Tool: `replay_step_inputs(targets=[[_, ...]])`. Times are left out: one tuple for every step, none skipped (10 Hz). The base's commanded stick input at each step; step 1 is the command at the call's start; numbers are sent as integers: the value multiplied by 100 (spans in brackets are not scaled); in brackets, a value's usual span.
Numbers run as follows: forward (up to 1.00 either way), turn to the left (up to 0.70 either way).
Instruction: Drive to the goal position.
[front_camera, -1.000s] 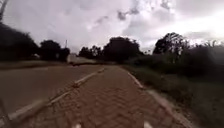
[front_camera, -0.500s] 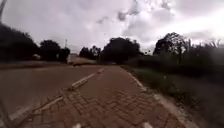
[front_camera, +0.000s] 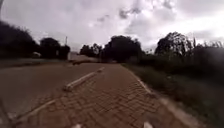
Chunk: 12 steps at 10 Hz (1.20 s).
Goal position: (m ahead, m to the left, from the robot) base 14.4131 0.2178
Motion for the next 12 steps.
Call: replay_step_inputs(targets=[[50, 0], [50, 0], [50, 0], [50, 0], [50, 0], [50, 0], [50, 0], [50, 0], [50, 0], [50, 0], [50, 0], [50, 0]])
